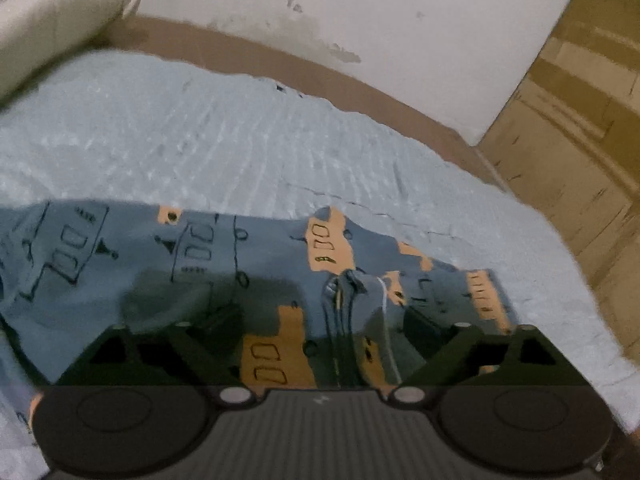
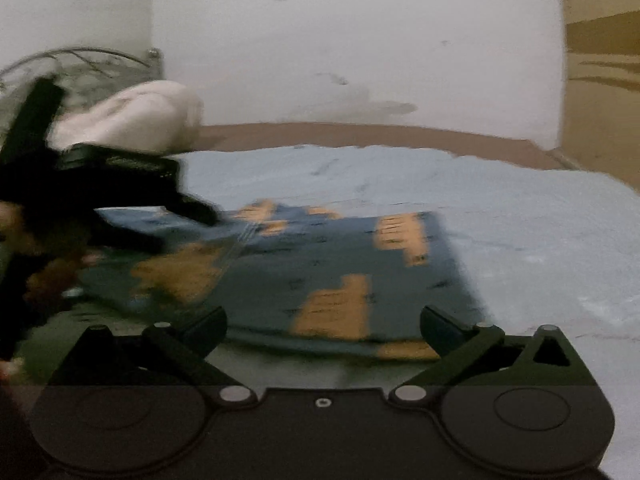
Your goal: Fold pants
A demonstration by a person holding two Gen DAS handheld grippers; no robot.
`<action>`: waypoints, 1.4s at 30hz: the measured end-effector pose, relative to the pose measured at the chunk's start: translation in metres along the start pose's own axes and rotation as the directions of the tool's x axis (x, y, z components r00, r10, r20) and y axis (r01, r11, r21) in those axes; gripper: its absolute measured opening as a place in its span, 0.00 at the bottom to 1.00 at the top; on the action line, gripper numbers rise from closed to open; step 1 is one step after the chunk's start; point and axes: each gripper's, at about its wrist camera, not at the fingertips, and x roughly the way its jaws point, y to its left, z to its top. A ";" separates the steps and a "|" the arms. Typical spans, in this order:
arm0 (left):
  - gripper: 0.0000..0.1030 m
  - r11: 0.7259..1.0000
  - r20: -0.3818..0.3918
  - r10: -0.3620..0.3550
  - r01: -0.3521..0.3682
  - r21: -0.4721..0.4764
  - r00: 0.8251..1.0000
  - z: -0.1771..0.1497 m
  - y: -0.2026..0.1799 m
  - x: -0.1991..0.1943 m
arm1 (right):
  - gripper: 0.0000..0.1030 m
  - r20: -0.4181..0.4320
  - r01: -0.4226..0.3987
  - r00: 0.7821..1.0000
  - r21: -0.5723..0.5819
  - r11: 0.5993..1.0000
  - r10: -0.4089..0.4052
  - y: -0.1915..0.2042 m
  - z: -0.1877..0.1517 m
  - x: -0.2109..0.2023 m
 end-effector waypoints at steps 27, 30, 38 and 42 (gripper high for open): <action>0.99 0.986 0.068 0.145 -0.150 0.079 0.987 -0.012 -0.010 0.019 | 0.99 -0.145 0.223 0.959 -0.147 0.964 -0.244 -0.082 0.050 0.119; 0.99 0.982 0.053 0.165 -0.169 0.088 0.985 -0.013 -0.012 0.019 | 0.99 -0.147 0.235 0.955 -0.161 0.959 -0.259 -0.077 0.036 0.091; 0.99 0.974 0.060 0.187 -0.193 0.119 0.980 -0.034 -0.010 -0.002 | 0.99 -0.118 0.279 0.946 -0.179 0.944 -0.302 -0.065 0.001 0.037; 0.99 0.973 0.072 0.187 -0.195 0.120 0.980 -0.044 -0.009 -0.019 | 0.99 -0.078 0.315 0.941 -0.153 0.936 -0.330 -0.058 -0.010 0.022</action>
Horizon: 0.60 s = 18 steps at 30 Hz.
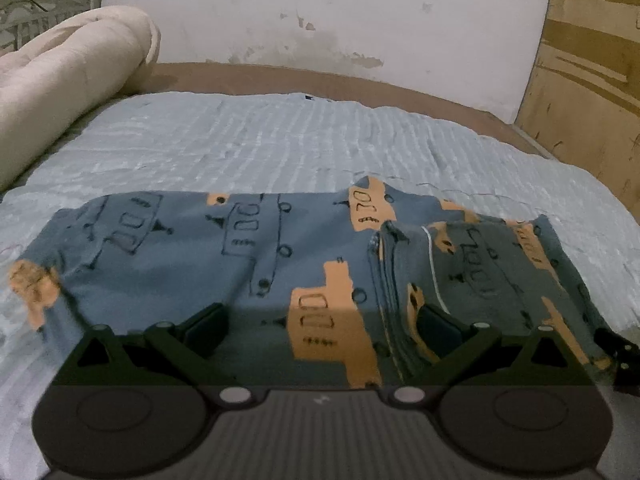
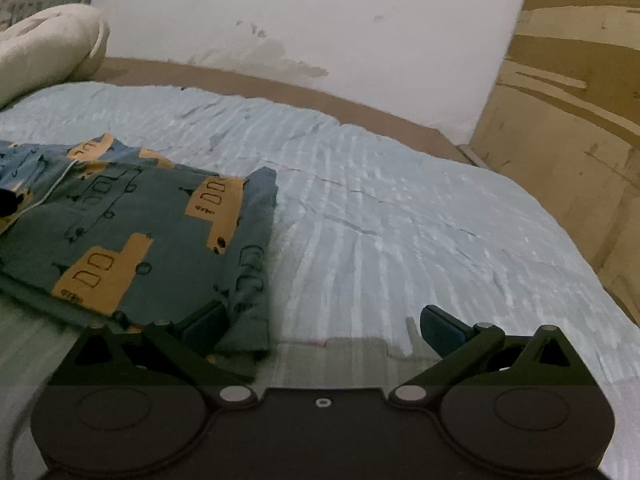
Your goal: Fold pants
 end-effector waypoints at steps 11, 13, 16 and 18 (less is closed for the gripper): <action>0.99 0.989 0.034 0.051 -0.045 -0.140 0.998 -0.011 0.049 -0.055 | 0.99 0.176 -0.121 0.978 0.021 0.992 0.116 0.060 0.033 -0.034; 1.00 0.983 0.044 0.087 -0.078 -0.165 0.995 -0.013 0.062 -0.060 | 0.99 0.173 -0.173 0.971 0.022 0.985 0.167 0.078 0.045 -0.029; 1.00 0.967 0.055 0.132 -0.116 -0.225 0.990 -0.013 0.086 -0.063 | 0.99 0.162 -0.224 0.963 0.031 0.974 0.216 0.106 0.060 -0.024; 1.00 0.955 0.045 0.147 -0.130 -0.268 0.988 -0.010 0.102 -0.060 | 0.99 0.147 -0.224 0.964 0.009 0.974 0.221 0.126 0.066 -0.021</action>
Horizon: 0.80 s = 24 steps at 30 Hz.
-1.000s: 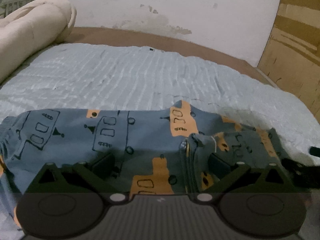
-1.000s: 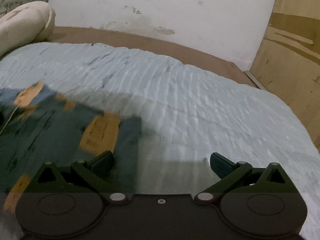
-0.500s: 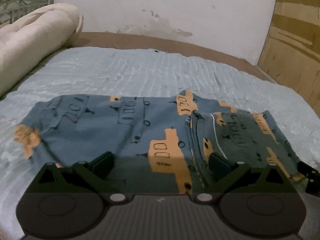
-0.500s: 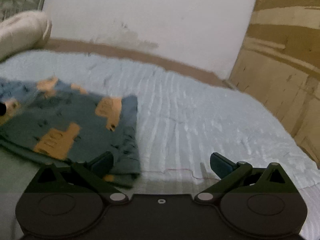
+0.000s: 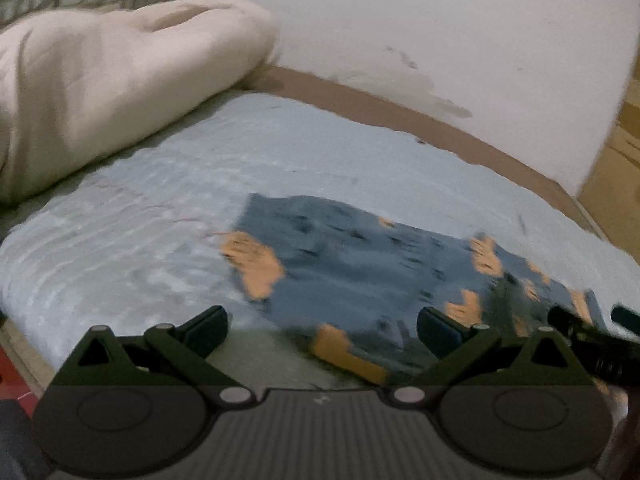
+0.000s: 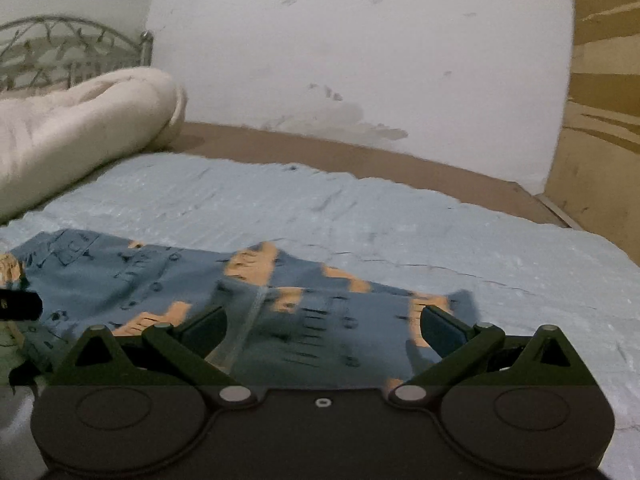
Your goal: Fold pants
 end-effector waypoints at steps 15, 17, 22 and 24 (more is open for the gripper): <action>1.00 0.995 0.070 -0.081 0.085 -0.050 0.994 -0.007 0.030 0.025 | 0.99 -0.050 0.184 0.981 -0.096 0.978 -0.189 0.023 -0.027 0.017; 1.00 0.990 0.079 -0.126 0.131 -0.060 0.989 -0.005 0.033 0.026 | 0.99 -0.046 0.187 0.980 -0.100 0.977 -0.192 0.025 -0.028 0.018; 1.00 0.970 0.076 -0.186 0.195 -0.143 0.980 0.001 0.042 0.032 | 0.99 -0.047 0.182 0.981 -0.086 0.979 -0.187 0.024 -0.030 0.017; 1.00 0.969 0.053 -0.178 0.185 -0.166 0.983 0.002 0.044 0.037 | 0.99 -0.047 0.179 0.982 -0.081 0.981 -0.183 0.023 -0.031 0.018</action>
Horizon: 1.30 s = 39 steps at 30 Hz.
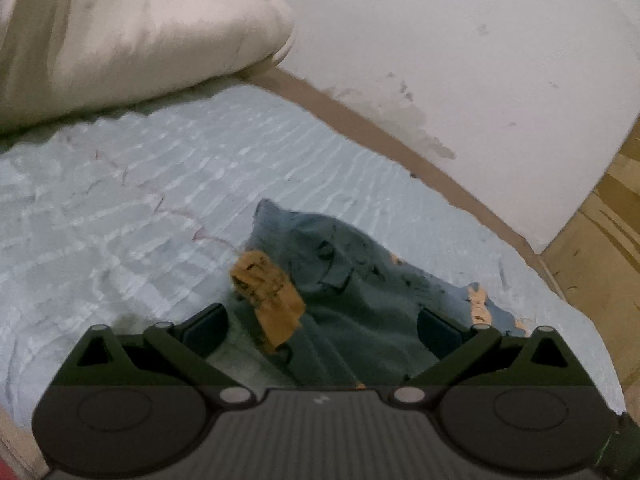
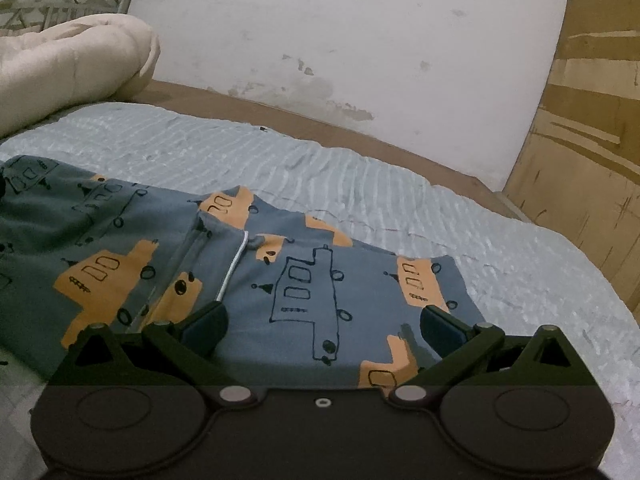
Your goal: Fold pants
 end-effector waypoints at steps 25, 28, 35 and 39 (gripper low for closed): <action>0.82 0.998 -0.010 0.037 -0.038 -0.059 0.999 0.000 0.004 -0.003 | 0.99 0.034 -0.008 0.999 0.052 0.999 0.006 -0.003 -0.012 -0.002; 0.68 0.994 -0.020 0.084 -0.085 -0.064 0.996 0.002 0.005 -0.004 | 0.99 0.027 -0.017 1.000 0.062 0.998 0.015 -0.005 -0.011 -0.001; 0.24 0.987 -0.052 0.108 -0.113 -0.112 0.993 0.013 0.010 -0.004 | 0.99 0.009 -0.056 0.998 0.110 0.992 0.055 -0.014 -0.009 0.000; 0.17 0.991 -0.040 0.130 -0.131 -0.021 0.991 0.019 -0.003 -0.008 | 0.99 0.079 -0.117 0.992 0.233 0.965 0.101 -0.041 -0.001 -0.022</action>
